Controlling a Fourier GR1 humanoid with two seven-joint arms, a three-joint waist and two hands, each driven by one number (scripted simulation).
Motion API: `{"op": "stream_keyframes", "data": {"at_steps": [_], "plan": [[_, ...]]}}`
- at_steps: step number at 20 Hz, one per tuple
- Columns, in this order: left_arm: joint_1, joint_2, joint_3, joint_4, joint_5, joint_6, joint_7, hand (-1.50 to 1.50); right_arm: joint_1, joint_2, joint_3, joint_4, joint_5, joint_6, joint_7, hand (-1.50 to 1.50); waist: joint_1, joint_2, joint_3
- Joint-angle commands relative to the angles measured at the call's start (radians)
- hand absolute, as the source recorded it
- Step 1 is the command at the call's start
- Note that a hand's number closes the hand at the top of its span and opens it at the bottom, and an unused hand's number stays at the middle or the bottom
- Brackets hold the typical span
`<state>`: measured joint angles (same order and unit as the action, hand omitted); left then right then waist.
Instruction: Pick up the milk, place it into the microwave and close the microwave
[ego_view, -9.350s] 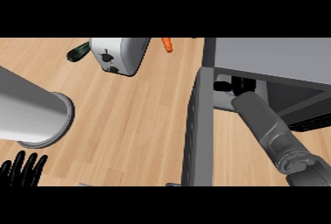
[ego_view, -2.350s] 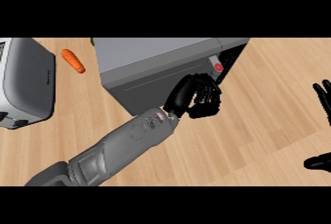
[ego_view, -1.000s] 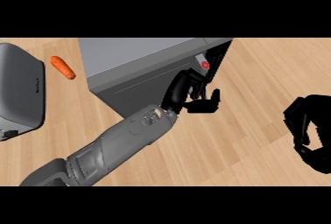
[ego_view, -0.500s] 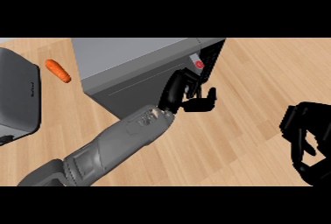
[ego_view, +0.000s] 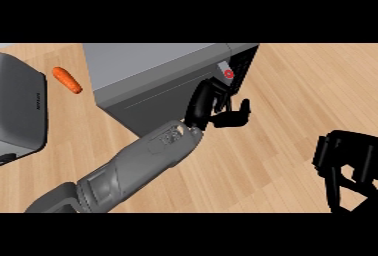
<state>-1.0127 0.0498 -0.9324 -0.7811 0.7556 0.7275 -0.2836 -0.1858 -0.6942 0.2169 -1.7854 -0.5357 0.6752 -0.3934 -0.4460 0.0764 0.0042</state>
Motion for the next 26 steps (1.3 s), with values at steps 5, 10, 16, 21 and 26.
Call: {"op": "stream_keyframes", "data": {"at_steps": [5,10,16,21,26], "plan": [[0.043,-0.049,0.256,-0.040,0.260,-0.062,0.046,1.50,0.084,0.001,0.101,-0.049,-0.016,0.049,0.031,1.50,0.053,0.029,-0.017],[0.085,-0.050,0.281,-0.013,0.336,-0.149,0.027,1.50,0.120,0.026,0.122,-0.121,-0.013,0.005,0.043,1.50,0.071,0.017,-0.016],[0.106,-0.032,0.272,0.033,0.389,-0.276,-0.003,1.50,0.198,0.063,0.156,-0.178,0.004,-0.056,0.052,1.50,0.113,0.011,-0.014],[0.131,-0.007,0.246,0.064,0.420,-0.382,-0.031,1.50,0.246,0.090,0.196,-0.237,0.038,-0.107,0.071,1.50,0.150,0.008,-0.014],[0.145,-0.014,0.222,0.099,0.445,-0.450,-0.047,1.50,0.290,0.111,0.231,-0.298,0.073,-0.147,0.084,1.50,0.152,0.010,-0.013]]}}
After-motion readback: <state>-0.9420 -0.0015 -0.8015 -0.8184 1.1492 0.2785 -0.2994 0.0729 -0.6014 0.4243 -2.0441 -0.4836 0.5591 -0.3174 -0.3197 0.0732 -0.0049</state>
